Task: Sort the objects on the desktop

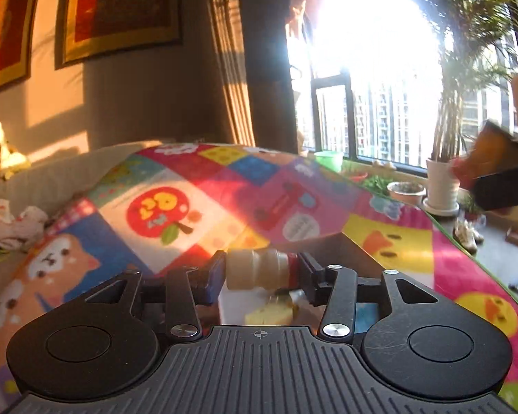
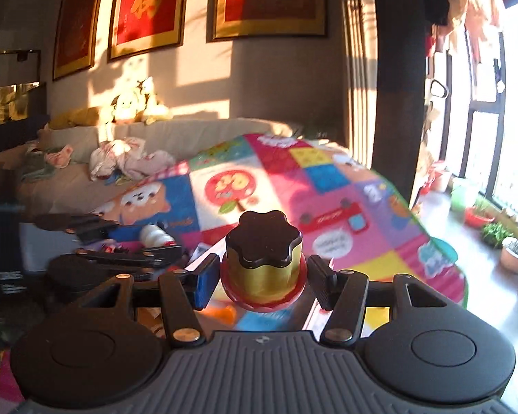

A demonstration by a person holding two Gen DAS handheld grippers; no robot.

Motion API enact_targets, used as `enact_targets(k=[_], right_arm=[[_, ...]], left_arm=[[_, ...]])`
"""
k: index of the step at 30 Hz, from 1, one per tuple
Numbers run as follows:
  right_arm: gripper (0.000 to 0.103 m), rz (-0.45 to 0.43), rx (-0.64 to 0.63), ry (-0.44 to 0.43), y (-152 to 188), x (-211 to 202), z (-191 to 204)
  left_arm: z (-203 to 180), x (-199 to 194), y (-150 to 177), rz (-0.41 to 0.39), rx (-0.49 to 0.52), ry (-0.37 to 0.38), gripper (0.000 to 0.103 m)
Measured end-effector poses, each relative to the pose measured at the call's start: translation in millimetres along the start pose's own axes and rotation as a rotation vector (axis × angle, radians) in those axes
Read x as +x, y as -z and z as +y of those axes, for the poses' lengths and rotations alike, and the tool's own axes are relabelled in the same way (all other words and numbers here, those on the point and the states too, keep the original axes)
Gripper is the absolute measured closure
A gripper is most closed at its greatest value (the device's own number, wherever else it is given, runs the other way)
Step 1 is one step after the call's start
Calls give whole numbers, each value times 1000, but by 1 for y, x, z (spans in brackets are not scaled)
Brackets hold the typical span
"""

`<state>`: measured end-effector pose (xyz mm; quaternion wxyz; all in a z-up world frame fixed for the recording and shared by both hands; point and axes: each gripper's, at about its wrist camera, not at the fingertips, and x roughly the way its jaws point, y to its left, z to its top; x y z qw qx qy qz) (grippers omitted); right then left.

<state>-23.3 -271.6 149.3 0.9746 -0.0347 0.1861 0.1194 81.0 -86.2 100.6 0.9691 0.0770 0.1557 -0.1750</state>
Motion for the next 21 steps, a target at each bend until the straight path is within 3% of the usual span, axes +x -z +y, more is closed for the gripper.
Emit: enact_targets(k=[1, 4, 6, 10, 15, 21], right_arm=[[47, 0, 0, 8, -3, 3, -2], [47, 23, 23, 29, -8, 15, -11], [47, 44, 40, 33, -8, 25, -19], [47, 107, 72, 2, -10, 60, -24], [47, 222, 159, -73, -20, 134, -18], [42, 275, 110, -44, -32, 215, -2]], left_arm=[[3, 10, 3, 30, -21, 10, 33], [16, 15, 26, 94, -99, 50, 20], [20, 12, 47, 129, -101, 56, 16], [25, 11, 79, 186, -121, 98, 11], [22, 22, 86, 196, -171, 163, 9], [11, 5, 88, 184, -165, 241, 8]])
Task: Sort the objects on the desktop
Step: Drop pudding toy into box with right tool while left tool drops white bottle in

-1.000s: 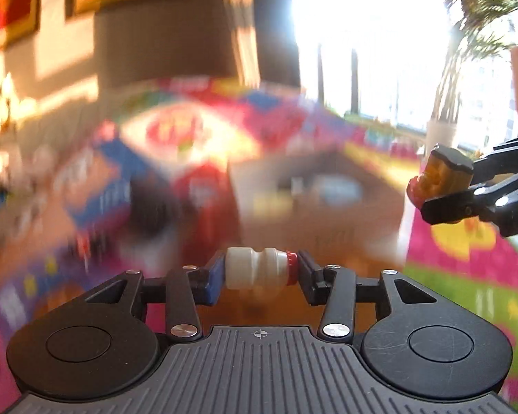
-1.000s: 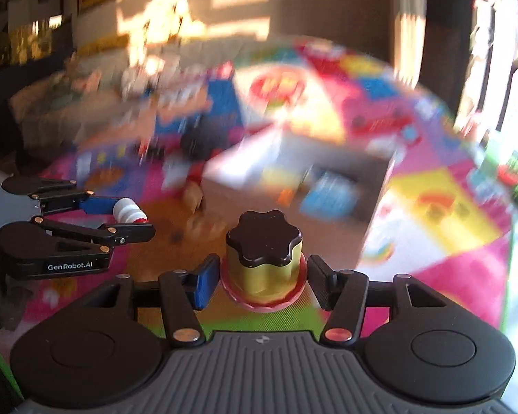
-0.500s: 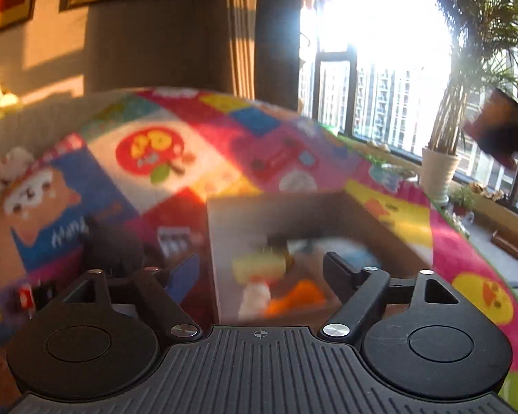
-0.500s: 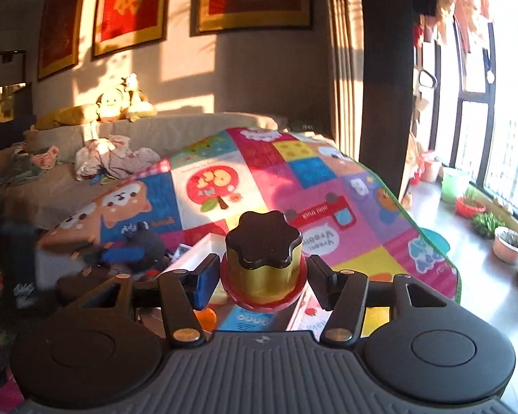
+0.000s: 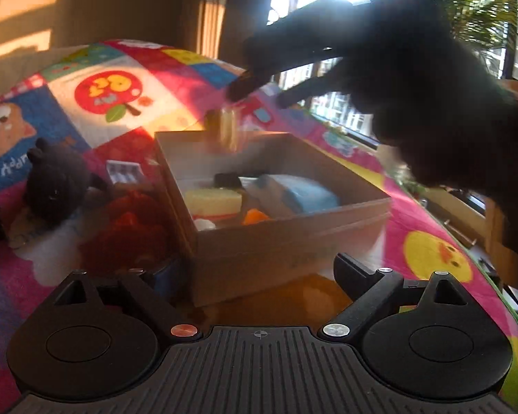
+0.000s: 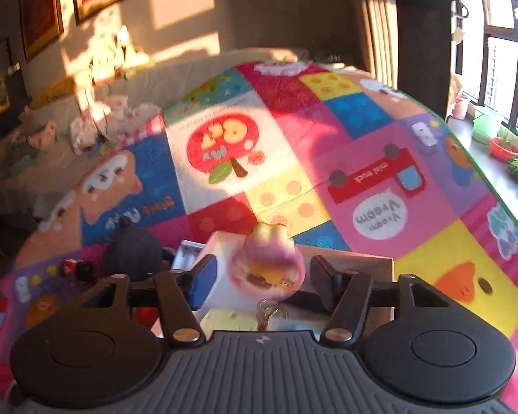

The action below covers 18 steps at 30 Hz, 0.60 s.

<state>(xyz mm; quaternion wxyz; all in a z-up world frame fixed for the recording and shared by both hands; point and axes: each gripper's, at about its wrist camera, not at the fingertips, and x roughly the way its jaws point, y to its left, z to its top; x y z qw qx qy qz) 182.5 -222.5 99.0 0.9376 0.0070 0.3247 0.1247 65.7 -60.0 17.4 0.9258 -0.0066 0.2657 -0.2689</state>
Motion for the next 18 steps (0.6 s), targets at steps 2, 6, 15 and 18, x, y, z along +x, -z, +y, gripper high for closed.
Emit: enact_targets(k=[2, 6, 15, 18], right_arm=[[42, 15, -41, 15, -3, 14, 7], [42, 26, -87, -35, -6, 22, 15], [48, 86, -92, -210, -28, 29, 33], [65, 148, -68, -211, -38, 48, 48]], left_arm=[[1, -8, 5, -17, 2, -53, 8], [18, -20, 15, -32, -72, -214, 8], [41, -15, 20, 21, -220, -346, 11], [41, -27, 25, -53, -225, -334, 8]])
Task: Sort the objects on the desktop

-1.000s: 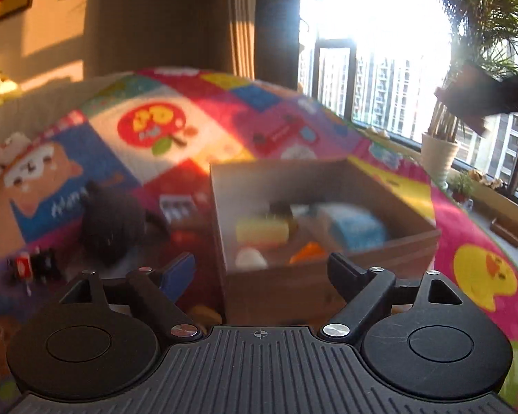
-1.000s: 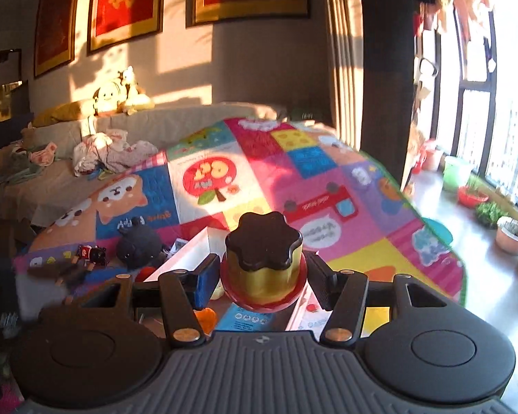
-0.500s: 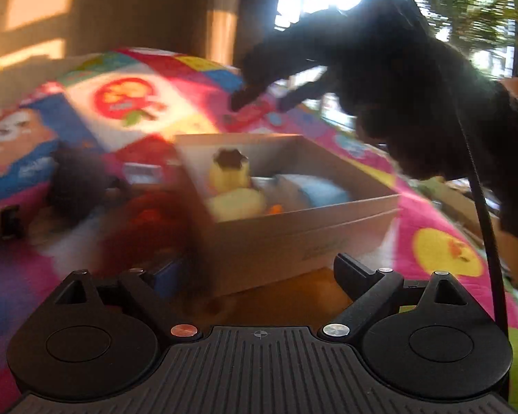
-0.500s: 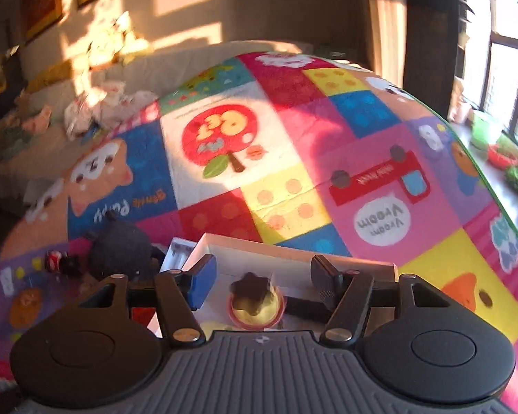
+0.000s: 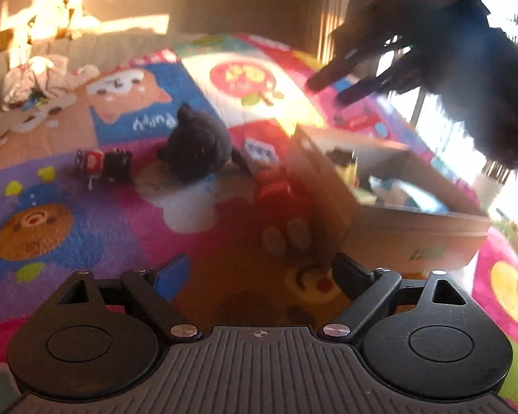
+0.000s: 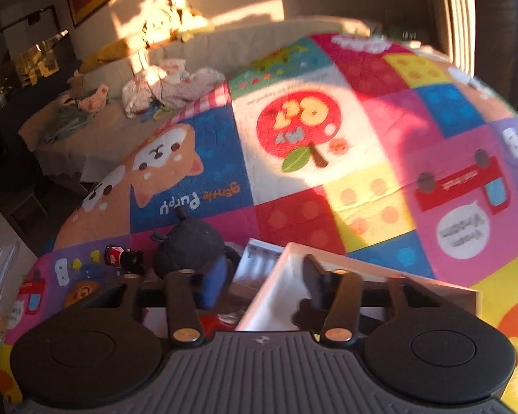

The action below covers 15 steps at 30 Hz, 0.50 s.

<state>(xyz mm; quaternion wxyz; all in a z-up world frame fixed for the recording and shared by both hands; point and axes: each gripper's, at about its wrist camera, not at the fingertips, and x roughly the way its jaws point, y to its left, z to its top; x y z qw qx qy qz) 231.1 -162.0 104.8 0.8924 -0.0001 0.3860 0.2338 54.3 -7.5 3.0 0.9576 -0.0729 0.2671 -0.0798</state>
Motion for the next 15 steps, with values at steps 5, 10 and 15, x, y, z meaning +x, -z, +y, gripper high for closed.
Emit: enact_targets(k=[5, 10, 15], right_arm=[[74, 111, 67, 67, -17, 58, 25], [74, 181, 50, 169, -27, 112, 49], [91, 293, -36, 239, -24, 151, 66]], left_arm=[[10, -4, 0, -13, -66, 37, 7], [25, -10, 1, -44, -163, 87, 5], [33, -13, 3, -75, -211, 121, 3]])
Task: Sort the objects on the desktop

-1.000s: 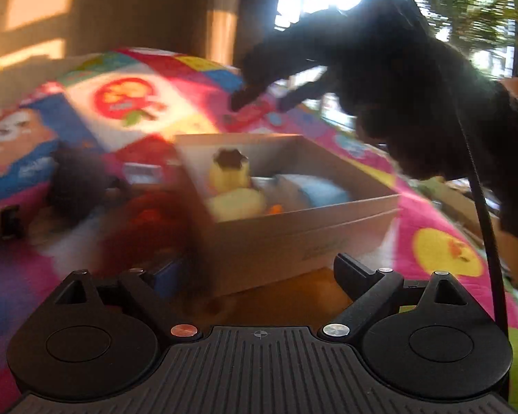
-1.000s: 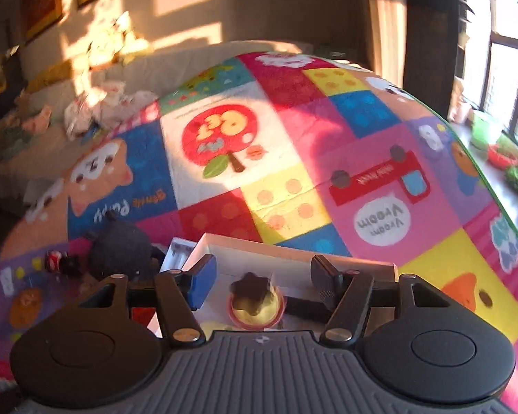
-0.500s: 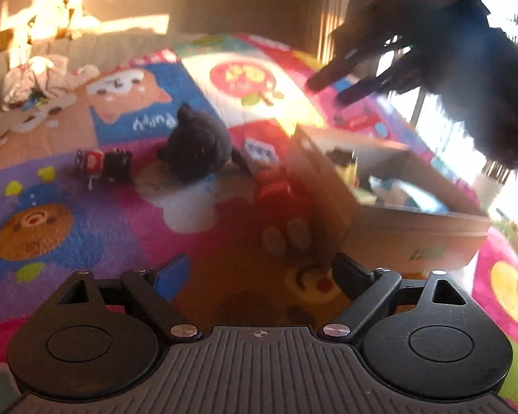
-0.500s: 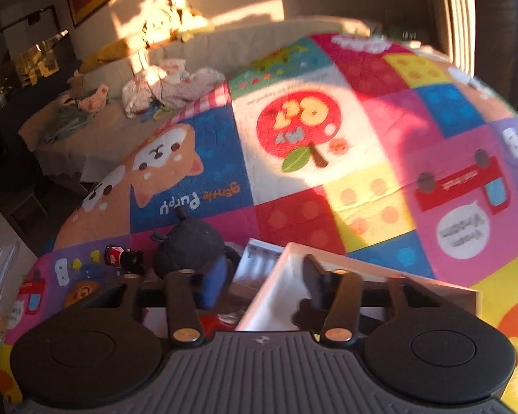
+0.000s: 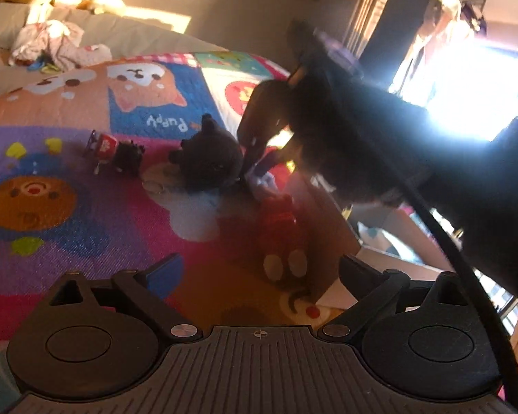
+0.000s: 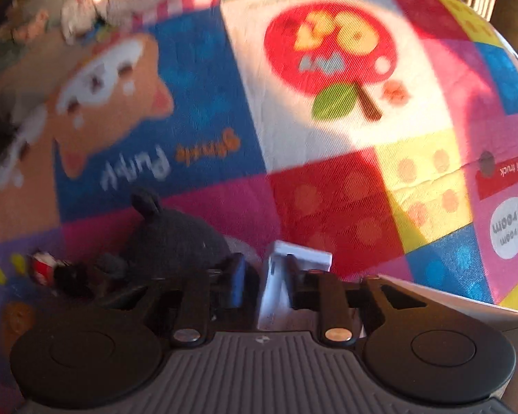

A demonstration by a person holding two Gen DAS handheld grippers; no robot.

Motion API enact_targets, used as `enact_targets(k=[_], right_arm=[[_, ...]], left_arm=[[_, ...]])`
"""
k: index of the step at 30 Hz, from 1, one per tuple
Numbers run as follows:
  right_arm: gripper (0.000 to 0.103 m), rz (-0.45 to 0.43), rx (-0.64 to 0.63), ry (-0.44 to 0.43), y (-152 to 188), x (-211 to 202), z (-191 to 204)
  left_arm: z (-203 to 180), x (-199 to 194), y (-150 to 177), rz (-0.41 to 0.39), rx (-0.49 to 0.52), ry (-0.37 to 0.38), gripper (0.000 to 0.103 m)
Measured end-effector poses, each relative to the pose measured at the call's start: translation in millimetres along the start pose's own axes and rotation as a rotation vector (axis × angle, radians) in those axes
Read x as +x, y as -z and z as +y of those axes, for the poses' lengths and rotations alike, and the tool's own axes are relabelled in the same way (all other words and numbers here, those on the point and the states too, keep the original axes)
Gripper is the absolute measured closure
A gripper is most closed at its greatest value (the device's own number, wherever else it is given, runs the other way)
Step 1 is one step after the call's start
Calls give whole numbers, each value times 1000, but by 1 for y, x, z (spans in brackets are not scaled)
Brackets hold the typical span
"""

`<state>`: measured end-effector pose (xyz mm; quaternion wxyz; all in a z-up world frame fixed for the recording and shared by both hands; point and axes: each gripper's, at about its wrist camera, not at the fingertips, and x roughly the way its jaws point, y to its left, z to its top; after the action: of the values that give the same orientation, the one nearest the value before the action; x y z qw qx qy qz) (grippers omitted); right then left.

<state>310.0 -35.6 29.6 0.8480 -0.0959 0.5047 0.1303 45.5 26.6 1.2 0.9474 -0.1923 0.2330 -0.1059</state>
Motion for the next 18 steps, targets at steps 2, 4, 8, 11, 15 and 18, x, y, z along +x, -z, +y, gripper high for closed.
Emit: enact_targets(k=[2, 4, 8, 11, 15, 18], right_arm=[[92, 34, 11, -29, 3, 5, -1], [92, 67, 8, -63, 8, -2, -2], [93, 117, -27, -159, 31, -21, -2], [93, 138, 12, -222, 54, -26, -2], [93, 208, 26, -370, 82, -39, 2], [93, 237, -8, -456, 109, -59, 4]], left_arm=[[1, 2, 0, 3, -10, 12, 3], [4, 3, -1, 9, -30, 21, 3], [3, 3, 0, 20, -15, 37, 3], [-6, 0, 1, 42, 54, 27, 3], [-22, -19, 11, 86, 192, 3, 3], [-29, -40, 20, 121, 244, 2, 2]])
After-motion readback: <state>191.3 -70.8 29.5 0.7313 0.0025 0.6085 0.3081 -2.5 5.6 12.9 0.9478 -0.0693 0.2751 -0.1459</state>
